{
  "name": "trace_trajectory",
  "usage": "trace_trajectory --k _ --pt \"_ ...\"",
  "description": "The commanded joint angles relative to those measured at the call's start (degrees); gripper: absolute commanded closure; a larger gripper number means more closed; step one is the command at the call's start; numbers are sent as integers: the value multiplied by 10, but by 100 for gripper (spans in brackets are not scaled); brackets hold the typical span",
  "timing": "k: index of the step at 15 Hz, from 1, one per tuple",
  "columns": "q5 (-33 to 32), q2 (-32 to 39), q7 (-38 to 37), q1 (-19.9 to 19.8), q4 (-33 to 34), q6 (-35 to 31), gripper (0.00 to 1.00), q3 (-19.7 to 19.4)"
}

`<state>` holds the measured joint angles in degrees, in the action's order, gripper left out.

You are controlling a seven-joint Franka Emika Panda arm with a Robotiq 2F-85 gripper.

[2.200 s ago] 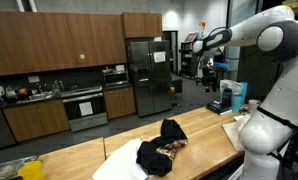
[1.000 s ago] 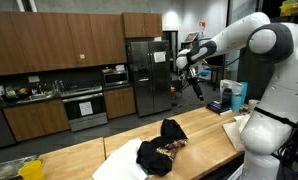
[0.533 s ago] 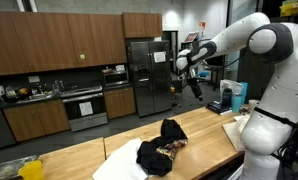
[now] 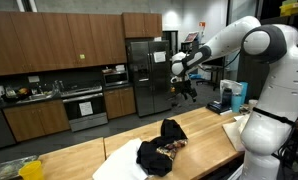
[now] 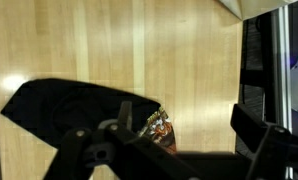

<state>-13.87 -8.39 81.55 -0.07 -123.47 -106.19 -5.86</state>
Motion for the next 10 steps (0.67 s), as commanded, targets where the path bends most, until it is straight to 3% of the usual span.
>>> trace_trajectory --k 1,6,8,10 --pt "1 20 51 17 -1 -77 0 26" --pt "-27 57 66 28 -40 -287 0 56" --pt "-10 84 65 24 -50 -373 0 58" --pt "24 120 82 22 -48 -411 0 60"
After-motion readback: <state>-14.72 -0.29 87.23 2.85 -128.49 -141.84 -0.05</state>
